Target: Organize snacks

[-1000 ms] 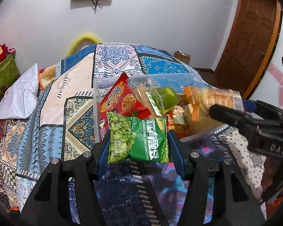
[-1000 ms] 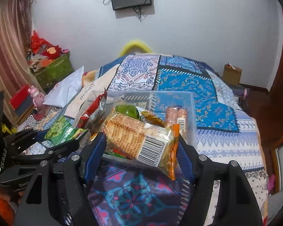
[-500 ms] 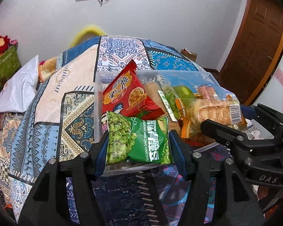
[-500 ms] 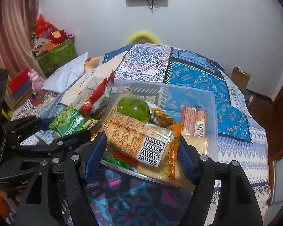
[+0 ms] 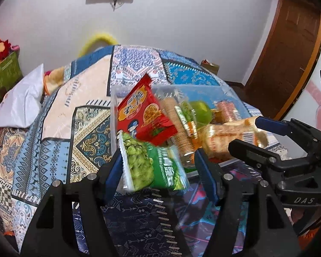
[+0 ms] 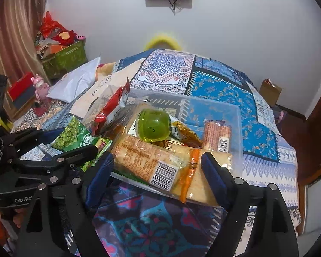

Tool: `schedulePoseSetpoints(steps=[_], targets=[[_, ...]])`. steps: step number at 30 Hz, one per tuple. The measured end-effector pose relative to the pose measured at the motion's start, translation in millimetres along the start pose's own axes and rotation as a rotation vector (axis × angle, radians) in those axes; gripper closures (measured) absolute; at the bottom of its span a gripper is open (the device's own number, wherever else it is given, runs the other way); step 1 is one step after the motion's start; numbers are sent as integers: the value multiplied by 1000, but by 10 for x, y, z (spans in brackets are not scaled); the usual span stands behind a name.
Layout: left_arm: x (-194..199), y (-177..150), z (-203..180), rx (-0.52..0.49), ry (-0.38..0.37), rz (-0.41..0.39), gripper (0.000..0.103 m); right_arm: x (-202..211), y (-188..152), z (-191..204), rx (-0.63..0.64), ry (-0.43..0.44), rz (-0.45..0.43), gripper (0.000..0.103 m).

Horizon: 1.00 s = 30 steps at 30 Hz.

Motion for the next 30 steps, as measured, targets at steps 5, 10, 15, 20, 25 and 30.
schedulePoseSetpoints(steps=[5, 10, 15, 20, 25, 30], targets=[[177, 64, -29, -7, 1, -25, 37, 203, 39, -13, -24, 6, -40, 22], [401, 190, 8, -6, 20, -70, 37, 464, 88, 1, -41, 9, -89, 21], [765, 311, 29, -5, 29, -136, 37, 765, 145, 49, -46, 8, -148, 21], [1315, 389, -38, -16, 22, -238, 37, 1123, 179, 145, -53, 17, -223, 21], [1857, 408, -107, -5, 0, -347, 24, 1531, 182, 267, -50, 29, -312, 20], [2331, 354, -170, 2, -18, -437, 10, 1888, 155, 405, -37, 30, -408, 2]])
Point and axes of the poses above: each gripper's, at about its wrist camera, not at the fingertips, and x roughly against the way its jaws point, z to its left, y to its top, the point moved 9 cm from there along -x, roughly the way its jaws point, and after that the axes turned 11 degrees about y, right-handed, at the moved point
